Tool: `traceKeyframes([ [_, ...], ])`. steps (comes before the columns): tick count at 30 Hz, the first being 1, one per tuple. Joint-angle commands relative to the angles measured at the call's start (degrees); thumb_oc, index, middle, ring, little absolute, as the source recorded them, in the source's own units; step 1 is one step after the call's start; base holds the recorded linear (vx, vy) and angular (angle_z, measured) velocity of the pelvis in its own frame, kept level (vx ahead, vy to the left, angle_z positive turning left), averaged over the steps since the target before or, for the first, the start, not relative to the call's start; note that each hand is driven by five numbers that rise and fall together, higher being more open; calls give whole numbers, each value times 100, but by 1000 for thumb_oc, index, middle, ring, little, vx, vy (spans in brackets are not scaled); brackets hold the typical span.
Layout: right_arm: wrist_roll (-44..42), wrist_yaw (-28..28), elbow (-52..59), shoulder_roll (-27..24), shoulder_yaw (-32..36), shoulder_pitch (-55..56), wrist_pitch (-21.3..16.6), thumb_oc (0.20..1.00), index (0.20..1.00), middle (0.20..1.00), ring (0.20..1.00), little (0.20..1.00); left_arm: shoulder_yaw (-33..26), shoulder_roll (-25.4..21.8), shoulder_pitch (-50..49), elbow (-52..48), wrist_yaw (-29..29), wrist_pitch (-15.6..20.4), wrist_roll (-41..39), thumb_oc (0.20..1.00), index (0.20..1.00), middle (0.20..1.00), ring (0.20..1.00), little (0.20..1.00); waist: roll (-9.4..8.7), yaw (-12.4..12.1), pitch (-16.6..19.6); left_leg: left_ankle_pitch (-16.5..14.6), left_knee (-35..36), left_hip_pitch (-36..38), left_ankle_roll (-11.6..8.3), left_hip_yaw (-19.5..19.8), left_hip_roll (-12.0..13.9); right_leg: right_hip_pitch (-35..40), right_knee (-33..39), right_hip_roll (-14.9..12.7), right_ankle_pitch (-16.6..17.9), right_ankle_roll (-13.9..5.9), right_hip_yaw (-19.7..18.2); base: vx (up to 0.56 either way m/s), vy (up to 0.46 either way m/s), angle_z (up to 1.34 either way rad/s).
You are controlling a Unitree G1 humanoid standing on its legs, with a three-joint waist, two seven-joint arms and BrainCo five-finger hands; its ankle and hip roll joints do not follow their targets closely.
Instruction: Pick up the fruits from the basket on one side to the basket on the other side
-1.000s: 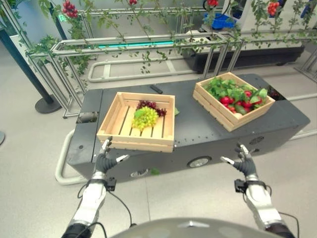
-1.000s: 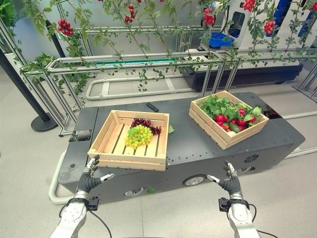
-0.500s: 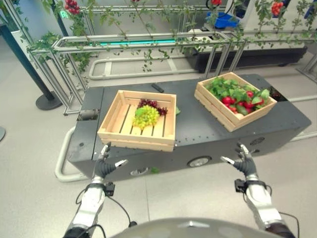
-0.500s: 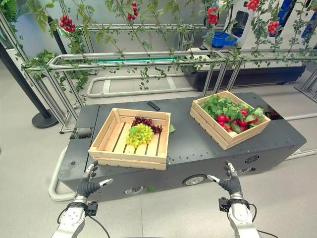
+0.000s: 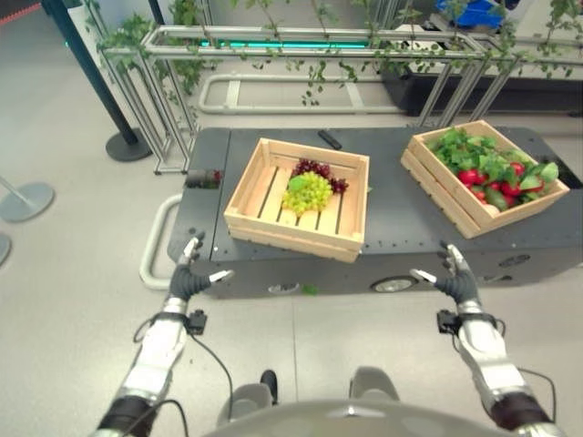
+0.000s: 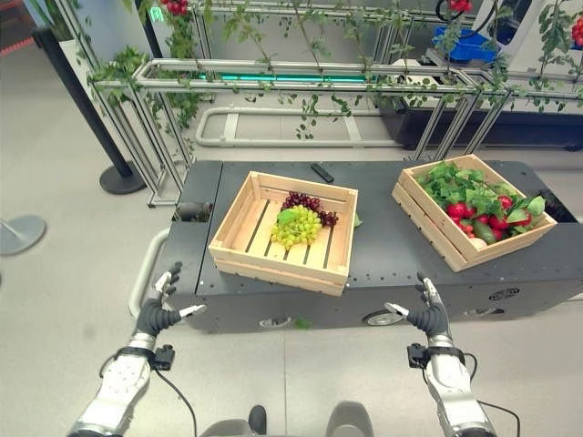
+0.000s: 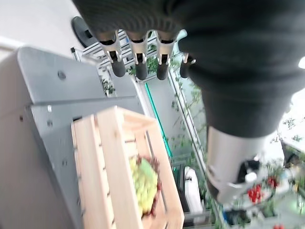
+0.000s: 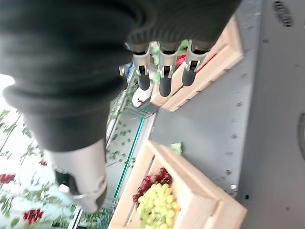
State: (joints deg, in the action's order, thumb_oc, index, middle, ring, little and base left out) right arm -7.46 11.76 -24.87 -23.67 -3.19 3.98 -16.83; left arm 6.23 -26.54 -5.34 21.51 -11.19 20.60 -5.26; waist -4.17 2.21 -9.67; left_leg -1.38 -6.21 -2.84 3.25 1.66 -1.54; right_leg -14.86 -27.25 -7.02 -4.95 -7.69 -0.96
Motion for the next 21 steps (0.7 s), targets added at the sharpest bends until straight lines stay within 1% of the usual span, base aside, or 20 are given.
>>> traceKeyframes([
  [1,6,129,199,-290,100,-529,-254,1000,1000,1000,1000,1000,-57,-66,293,-338,-138,352,33,1000,1000,1000,1000,1000,-39,236,-44,-846,150,773,-67,194,-322,-129,1353,269,624,-92,-139,198,-10,38],
  [2,9,173,179,-329,105,-581,-262,1000,1000,1000,1000,1000,-39,-60,358,-371,-155,365,20,1000,1000,1000,1000,1000,-31,299,-99,-884,183,826,-85,279,-354,-255,1779,288,831,-156,-198,221,-30,47],
  [3,14,211,145,-345,95,-623,-262,1000,1000,1000,1000,1000,-26,-46,416,-364,-187,377,-1,1000,1000,1000,1000,1000,-26,371,-143,-920,194,876,-111,369,-359,-375,2017,338,975,-216,-373,217,-43,55],
  [4,27,238,159,-357,113,-617,-258,1000,1000,1000,1000,1000,-8,-35,450,-371,-213,386,-3,1000,1000,1000,1000,1000,-44,434,-165,-953,197,926,-140,439,-379,-437,2149,368,1074,-285,-559,314,-129,48],
  [5,63,300,164,-370,139,-619,-257,1000,1000,1000,1000,1000,69,8,539,-308,-264,410,4,1000,1000,1000,1000,1000,-57,486,-195,-1054,222,1059,-201,564,-374,-505,2308,387,1225,-363,-679,319,-176,70],
  [6,57,312,213,-386,167,-604,-260,1000,1000,1000,1000,1000,120,31,572,-313,-290,423,1,1000,1000,1000,1000,1000,-64,505,-164,-1099,263,1143,-239,634,-350,-444,2334,357,1283,-356,-553,296,-209,72],
  [7,47,340,229,-390,194,-581,-260,1000,1000,1000,1000,1000,156,48,598,-326,-301,421,-3,1000,1000,1000,1000,1000,-67,497,-125,-1128,257,1183,-264,677,-337,-386,2349,315,1286,-299,-470,140,-117,63],
  [8,47,340,231,-391,197,-576,-260,1000,1000,1000,1000,1000,160,49,598,-326,-302,420,-3,1000,1000,1000,1000,1000,-60,508,-126,-1131,256,1185,-266,692,-330,-376,2353,314,1282,-296,-452,243,-236,55],
  [9,-12,355,274,-391,227,-618,-292,1000,1000,1000,1000,1000,199,73,680,-307,-400,429,0,1000,1000,1000,1000,1000,-16,528,-56,-1217,209,1292,-326,722,-194,-385,2202,345,1283,-234,-279,257,-252,55],
  [10,-2,376,301,-413,222,-632,-292,1000,1000,1000,1000,1000,220,79,713,-301,-426,425,-5,1000,1000,1000,1000,1000,23,540,-30,-1248,170,1323,-363,731,-108,-377,2154,373,1244,-208,-196,258,-252,54],
  [11,-1,377,302,-416,222,-632,-291,1000,1000,1000,1000,1000,221,82,715,-299,-428,426,-4,1000,1000,1000,1000,1000,34,544,-30,-1256,168,1323,-366,736,-98,-376,2149,380,1237,-205,-187,161,-163,39],
  [13,73,412,349,-459,166,-655,-311,1000,1000,1000,1000,1000,232,98,764,-274,-499,415,-35,1000,1000,1000,1000,1000,135,544,19,-1142,-102,1326,-511,786,114,-375,1880,501,1011,-89,2,215,-225,24],
  [14,54,433,410,-468,163,-651,-322,1000,1000,1000,1000,1000,257,122,825,-291,-520,402,-104,1000,1000,1000,1000,1000,183,560,11,-1018,-300,1265,-597,794,180,-337,1754,543,893,-21,91,230,-260,8],
  [15,-8,455,431,-466,168,-653,-364,1000,1000,1000,1000,1000,313,136,935,-272,-542,415,-170,1000,1000,1000,1000,1000,233,586,-14,-752,-594,1166,-722,795,267,-284,1634,589,792,50,166,233,-316,10],
  [16,-12,522,539,-495,186,-645,-411,1000,1000,1000,1000,1000,461,99,1106,-306,-544,418,-98,1000,1000,1000,1000,1000,239,622,-92,-219,-1315,807,-899,677,425,-79,1626,624,645,178,225,166,-249,22],
  [17,-10,524,540,-494,191,-646,-412,1000,1000,1000,1000,1000,465,100,1114,-302,-548,419,-96,1000,1000,1000,1000,1000,244,629,-96,-238,-1360,780,-902,689,427,-82,1625,626,644,181,237,139,-243,29],
  [18,-57,580,548,-492,192,-646,-429,1000,1000,1000,1000,1000,528,84,1186,-321,-573,409,-64,1000,1000,1000,1000,1000,214,629,-145,116,-1833,531,-966,560,506,88,1674,640,585,262,254,83,-191,26],
  [19,-90,620,527,-501,174,-660,-451,1000,1000,1000,1000,1000,595,100,1287,-313,-566,414,-109,1000,1000,1000,1000,1000,165,596,-236,305,-2347,208,-950,472,489,288,1752,637,541,353,248,120,-372,26],
  [20,-104,704,530,-552,167,-725,-486,1000,1000,1000,1000,1000,732,128,1501,-290,-579,402,-141,1000,1000,1000,1000,1000,83,535,-443,423,-3235,-374,-852,363,411,564,1892,620,497,490,215,61,-277,22],
  [21,-103,704,527,-550,173,-729,-487,1000,1000,1000,1000,1000,736,127,1510,-287,-582,401,-140,1000,1000,1000,1000,1000,93,537,-449,407,-3282,-405,-850,372,417,557,1891,626,500,489,224,86,-293,14],
])
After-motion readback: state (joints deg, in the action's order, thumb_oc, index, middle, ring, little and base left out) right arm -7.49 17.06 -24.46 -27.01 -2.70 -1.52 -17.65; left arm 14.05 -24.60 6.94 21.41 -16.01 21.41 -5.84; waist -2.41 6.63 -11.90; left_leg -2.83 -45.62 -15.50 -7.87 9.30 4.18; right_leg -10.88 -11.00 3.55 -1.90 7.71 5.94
